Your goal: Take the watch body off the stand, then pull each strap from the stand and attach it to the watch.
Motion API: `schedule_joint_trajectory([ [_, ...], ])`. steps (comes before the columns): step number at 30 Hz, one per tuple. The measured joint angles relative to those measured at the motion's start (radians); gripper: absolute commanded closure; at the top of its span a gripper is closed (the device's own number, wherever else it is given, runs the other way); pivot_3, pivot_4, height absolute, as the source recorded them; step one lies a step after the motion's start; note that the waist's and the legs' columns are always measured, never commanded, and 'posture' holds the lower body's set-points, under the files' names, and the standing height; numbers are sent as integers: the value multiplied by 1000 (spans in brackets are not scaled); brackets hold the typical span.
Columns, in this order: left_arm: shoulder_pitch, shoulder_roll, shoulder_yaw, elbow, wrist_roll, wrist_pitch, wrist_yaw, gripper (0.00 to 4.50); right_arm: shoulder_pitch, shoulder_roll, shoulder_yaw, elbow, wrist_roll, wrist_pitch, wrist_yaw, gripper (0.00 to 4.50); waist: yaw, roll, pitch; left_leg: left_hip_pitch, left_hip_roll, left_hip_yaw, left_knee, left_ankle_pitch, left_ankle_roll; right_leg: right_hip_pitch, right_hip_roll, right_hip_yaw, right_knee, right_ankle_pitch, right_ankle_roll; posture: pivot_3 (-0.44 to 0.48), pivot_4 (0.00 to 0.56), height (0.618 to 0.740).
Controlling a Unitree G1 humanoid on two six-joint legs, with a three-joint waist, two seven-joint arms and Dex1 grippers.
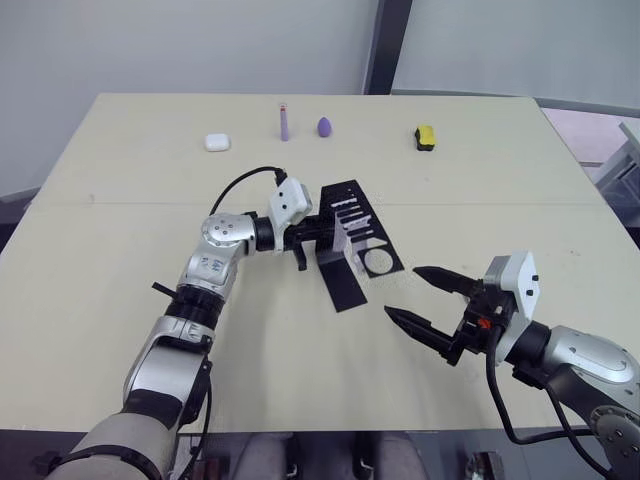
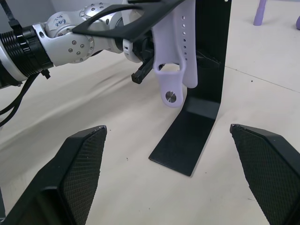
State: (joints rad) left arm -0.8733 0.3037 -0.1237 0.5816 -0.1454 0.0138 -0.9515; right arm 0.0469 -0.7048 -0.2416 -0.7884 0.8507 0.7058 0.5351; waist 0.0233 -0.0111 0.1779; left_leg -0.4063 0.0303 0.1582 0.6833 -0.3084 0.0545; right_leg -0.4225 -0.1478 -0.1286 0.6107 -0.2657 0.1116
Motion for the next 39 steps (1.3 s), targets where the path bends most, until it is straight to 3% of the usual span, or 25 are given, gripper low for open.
schedule_joint_trajectory([
  [6,69,0,27,-144,-5,123,92,4411,7,0,-5,-1,0,0,-14,0,0,0,0,0,0,0,0,0,0,0,0,0,0,0,0,0,150,740],
  [13,143,-57,87,-337,-5,353,345,4411,9,6,-10,-1,-27,-7,-45,0,3,0,0,0,0,-1,0,0,0,0,0,0,0,0,1,0,150,740],
  [25,143,-185,73,-454,83,541,669,4411,-109,67,46,43,-161,-30,-116,0,1,0,0,0,0,-1,0,0,0,0,0,0,0,1,1,0,150,740],
  [31,89,-201,52,-472,101,666,710,4411,-143,110,92,48,-224,-28,-165,0,2,0,0,0,0,0,0,1,0,0,0,0,0,1,1,0,150,740],
  [39,109,-194,31,-487,110,643,708,4411,-187,212,195,20,-306,35,-304,0,0,0,0,0,0,-1,0,1,0,0,0,0,1,1,1,0,150,740],
])
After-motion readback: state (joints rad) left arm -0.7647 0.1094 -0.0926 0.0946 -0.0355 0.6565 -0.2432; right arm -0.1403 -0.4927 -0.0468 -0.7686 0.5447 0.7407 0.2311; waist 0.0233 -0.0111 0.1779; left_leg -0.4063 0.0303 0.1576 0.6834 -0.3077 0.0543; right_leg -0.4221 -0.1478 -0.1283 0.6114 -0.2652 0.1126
